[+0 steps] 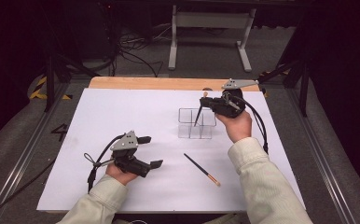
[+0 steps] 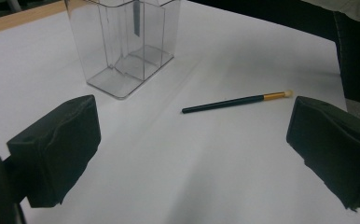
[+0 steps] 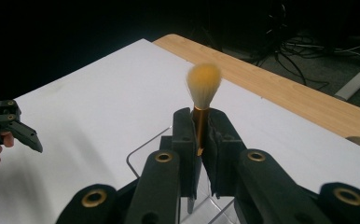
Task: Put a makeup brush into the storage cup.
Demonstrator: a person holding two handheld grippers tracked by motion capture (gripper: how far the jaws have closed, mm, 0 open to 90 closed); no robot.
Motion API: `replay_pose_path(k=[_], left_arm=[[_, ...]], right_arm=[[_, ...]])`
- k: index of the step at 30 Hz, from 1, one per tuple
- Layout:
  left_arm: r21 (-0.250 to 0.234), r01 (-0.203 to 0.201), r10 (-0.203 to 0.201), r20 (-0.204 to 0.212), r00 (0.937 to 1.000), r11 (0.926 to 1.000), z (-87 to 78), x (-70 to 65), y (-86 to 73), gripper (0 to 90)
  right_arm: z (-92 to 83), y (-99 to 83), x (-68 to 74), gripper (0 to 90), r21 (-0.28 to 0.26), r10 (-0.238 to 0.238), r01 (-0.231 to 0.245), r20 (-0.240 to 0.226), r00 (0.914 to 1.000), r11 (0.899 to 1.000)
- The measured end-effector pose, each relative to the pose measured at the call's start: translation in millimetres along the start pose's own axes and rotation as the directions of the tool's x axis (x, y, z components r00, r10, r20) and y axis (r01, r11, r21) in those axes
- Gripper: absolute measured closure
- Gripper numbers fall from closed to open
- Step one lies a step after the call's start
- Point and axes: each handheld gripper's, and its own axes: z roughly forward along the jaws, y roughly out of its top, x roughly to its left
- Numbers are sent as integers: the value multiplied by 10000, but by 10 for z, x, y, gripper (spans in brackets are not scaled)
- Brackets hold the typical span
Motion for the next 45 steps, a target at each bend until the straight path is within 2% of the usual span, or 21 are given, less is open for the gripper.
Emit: replay_pose_path(k=[3, 6, 8, 9, 16, 22, 29, 45], left_arm=[[-26, -6, 6, 59, 10000, 10000, -1, 9, -3, 40], [-62, 147, -146, 86, 9999, 9999, -6, 17, -7, 39], [-86, 142, -141, 94, 9999, 9999, -9, 22, -6, 37], [-89, 132, -131, 91, 9999, 9999, -7, 25, -6, 36], [-93, 147, -145, 133, 9998, 9998, 4, 40, -5, 32], [-61, 162, -160, 232, 9996, 9999, -11, 37, -5, 32], [-66, 79, -78, 223, 9997, 9999, -47, 25, -2, 28], [-127, -42, 48, 468, 9989, 9999, -57, 20, 20, 27]], right_arm=[[-13, -20, -17, 604, 88, 300, -301, 113, 9995, 9995], [-65, -60, -30, 435, 35, 602, -604, 417, 9973, 9982], [-134, -101, -28, 385, -152, 754, -747, 486, 9960, 9971], [-166, -113, -24, 368, -182, 683, -673, 611, 9958, 9976], [-401, -181, 47, 348, -377, 384, -356, 760, 9964, 9987], [-575, -219, 150, 351, -436, 198, -170, 638, 9978, 9989], [-739, -303, 264, 374, -253, -40, 50, 414, 9991, 9997], [-883, -395, 451, 387, 104, -249, 250, -98, 9996, 9996]])
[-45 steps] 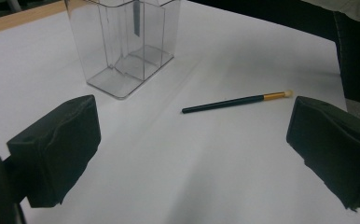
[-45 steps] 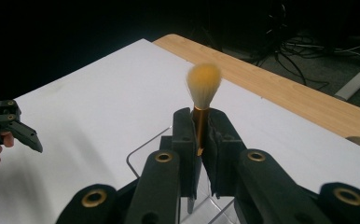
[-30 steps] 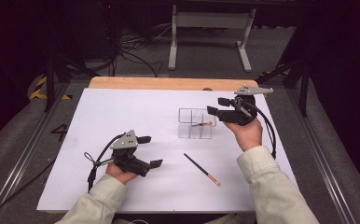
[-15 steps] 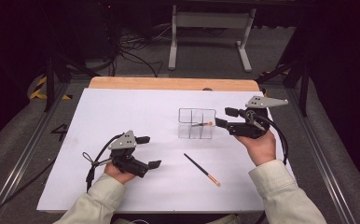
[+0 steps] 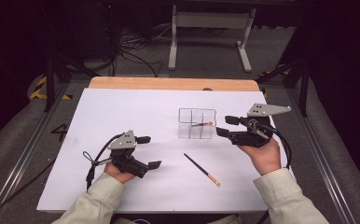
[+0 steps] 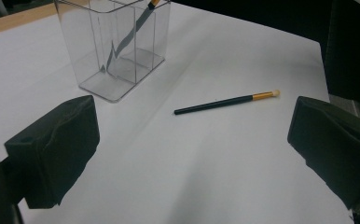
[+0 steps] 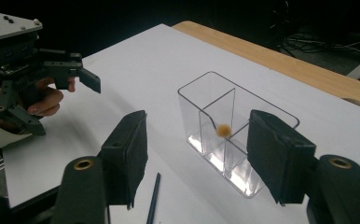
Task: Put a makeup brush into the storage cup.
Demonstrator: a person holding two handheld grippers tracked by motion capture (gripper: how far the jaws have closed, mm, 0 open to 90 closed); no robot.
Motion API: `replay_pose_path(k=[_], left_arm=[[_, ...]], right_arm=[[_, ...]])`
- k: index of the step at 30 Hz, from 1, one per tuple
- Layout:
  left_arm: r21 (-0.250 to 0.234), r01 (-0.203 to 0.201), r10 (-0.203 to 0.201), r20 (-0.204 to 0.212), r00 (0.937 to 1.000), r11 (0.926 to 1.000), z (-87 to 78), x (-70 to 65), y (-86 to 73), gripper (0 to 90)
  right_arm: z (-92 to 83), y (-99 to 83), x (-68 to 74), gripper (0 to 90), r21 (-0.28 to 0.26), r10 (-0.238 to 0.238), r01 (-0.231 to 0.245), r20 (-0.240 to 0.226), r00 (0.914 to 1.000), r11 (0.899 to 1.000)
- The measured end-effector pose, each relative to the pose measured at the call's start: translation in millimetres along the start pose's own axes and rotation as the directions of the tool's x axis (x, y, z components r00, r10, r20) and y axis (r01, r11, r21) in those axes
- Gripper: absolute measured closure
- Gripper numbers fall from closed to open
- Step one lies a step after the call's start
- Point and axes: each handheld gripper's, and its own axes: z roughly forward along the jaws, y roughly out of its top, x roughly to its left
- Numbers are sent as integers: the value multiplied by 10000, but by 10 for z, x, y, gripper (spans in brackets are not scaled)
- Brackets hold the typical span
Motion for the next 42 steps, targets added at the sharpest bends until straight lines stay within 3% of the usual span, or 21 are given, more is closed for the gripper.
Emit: replay_pose_path(k=[9, 16, 22, 26, 27, 36, 42], left_arm=[[27, 46, -46, -36, 10000, 10000, -13, 8, 3, 28], [115, 15, -14, -52, 10000, 9999, -20, 0, 3, 27], [118, 29, -28, -99, 9999, 9999, -50, 9, -4, 26], [173, 26, -23, -162, 9999, 9998, -62, 10, -14, 25], [183, 70, -67, -182, 9998, 9998, -66, 4, -18, 24], [196, 60, -53, -324, 9995, 9998, -108, 4, -42, 19], [202, 55, -47, -410, 9991, 9998, -132, 0, -53, 16]], right_arm=[[-15, -7, 61, 390, 419, -127, 135, -174, 9998, 9990], [28, 3, 122, 392, 1355, -387, 398, -112, 9992, 9900], [106, 23, 160, 360, 2395, -357, 391, -188, 9992, 9701], [143, 19, 172, 296, 2613, -485, 491, -89, 9988, 9640], [168, 13, 180, 273, 2833, -586, 587, -88, 9982, 9572], [299, -10, 217, 91, 3516, -1042, 931, 128, 9945, 9315], [390, -37, 239, 64, 3974, -1126, 1031, 8, 9936, 9119]])
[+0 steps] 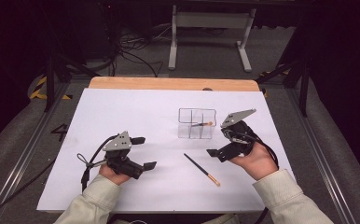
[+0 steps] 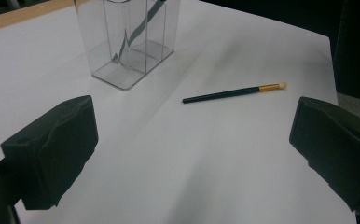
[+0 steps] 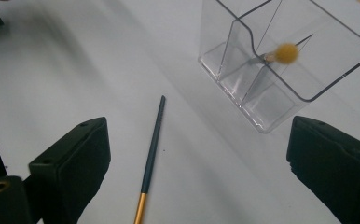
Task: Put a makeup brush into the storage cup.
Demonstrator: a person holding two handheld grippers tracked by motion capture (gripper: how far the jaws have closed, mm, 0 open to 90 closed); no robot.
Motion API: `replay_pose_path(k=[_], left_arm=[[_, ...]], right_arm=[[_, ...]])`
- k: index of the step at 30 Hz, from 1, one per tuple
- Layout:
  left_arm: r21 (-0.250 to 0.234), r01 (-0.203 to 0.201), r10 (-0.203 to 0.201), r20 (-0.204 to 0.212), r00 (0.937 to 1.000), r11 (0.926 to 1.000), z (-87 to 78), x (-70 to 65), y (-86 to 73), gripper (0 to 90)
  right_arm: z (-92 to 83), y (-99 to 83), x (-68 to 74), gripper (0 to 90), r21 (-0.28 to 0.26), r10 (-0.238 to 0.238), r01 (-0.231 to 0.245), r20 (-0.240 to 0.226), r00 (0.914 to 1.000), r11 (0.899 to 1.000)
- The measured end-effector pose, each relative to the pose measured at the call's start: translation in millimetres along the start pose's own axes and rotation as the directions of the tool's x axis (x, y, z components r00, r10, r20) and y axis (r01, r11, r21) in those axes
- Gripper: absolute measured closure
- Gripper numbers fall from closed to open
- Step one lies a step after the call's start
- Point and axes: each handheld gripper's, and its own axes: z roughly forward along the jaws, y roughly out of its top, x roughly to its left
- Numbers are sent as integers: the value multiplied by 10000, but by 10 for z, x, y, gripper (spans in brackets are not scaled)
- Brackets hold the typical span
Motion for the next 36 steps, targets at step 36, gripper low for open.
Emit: replay_pose_path(k=[36], left_arm=[[-144, 11, -12, -88, 10000, 9999, -31, 13, -16, 16]], right_arm=[[452, -95, 110, 301, 2512, -461, 570, -491, 9977, 9662]])
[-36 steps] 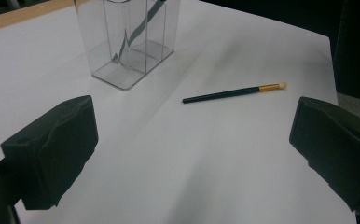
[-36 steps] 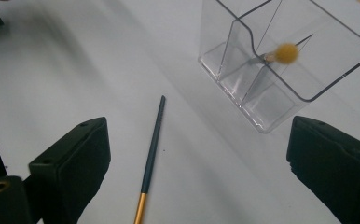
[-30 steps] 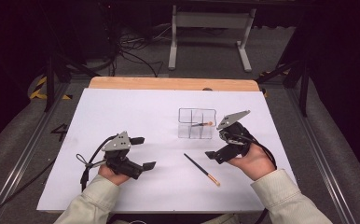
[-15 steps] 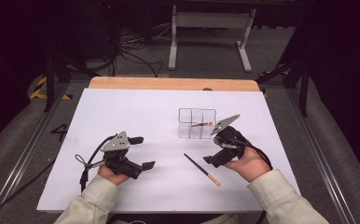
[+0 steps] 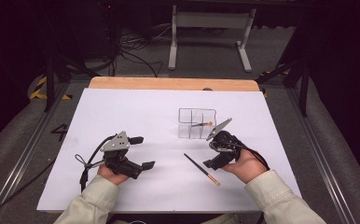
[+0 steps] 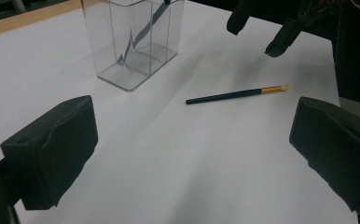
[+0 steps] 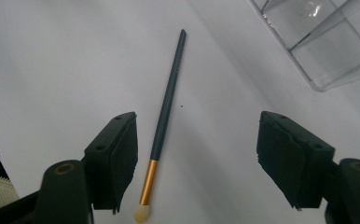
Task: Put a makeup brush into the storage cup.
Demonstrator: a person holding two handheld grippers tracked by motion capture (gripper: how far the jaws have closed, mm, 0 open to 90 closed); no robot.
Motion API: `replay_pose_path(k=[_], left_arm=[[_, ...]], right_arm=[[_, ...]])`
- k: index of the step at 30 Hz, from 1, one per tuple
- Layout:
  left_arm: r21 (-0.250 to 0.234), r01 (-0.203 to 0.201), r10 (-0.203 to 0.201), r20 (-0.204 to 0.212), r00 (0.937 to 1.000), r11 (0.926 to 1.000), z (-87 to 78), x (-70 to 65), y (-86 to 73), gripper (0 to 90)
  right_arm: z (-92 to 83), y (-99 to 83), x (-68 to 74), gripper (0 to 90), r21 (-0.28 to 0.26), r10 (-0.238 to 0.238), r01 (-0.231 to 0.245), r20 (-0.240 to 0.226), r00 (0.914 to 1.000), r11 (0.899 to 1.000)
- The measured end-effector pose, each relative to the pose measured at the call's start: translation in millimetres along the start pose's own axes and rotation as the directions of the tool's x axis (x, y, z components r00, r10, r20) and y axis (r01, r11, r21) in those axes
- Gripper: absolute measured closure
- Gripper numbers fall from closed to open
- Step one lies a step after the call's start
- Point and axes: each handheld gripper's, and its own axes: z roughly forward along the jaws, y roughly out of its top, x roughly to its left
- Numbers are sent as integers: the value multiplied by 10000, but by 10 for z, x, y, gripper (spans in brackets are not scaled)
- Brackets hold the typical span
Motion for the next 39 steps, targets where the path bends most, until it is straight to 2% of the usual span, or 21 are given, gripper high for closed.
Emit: replay_pose_path(k=[5, 11, 20, 28, 33, 39], left_arm=[[2, 28, -28, 15, 10000, 10000, 4, -4, 0, 16], [0, 42, -42, 11, 10000, 10000, 1, -2, -1, 16], [51, 58, -59, 99, 9999, 10000, 13, -10, -5, 17], [35, 145, -146, 193, 9997, 9999, 11, -7, -3, 17], [0, 101, -101, 157, 9998, 9999, 3, -5, -1, 17], [15, 108, -108, 141, 9998, 9999, 6, -6, 0, 17]], right_arm=[[62, -9, 11, 323, 316, -55, 57, -69, 10000, 9995], [174, -18, 42, 405, 789, -213, 228, -203, 9996, 9966], [295, -29, 74, 491, 1344, -42, 90, -356, 9994, 9909], [371, -31, 99, 525, 1658, -92, 171, -482, 9988, 9860], [421, -22, 129, 582, 1895, -67, 154, -464, 9989, 9818], [470, -19, 146, 684, 2298, -302, 379, -370, 9989, 9725]])
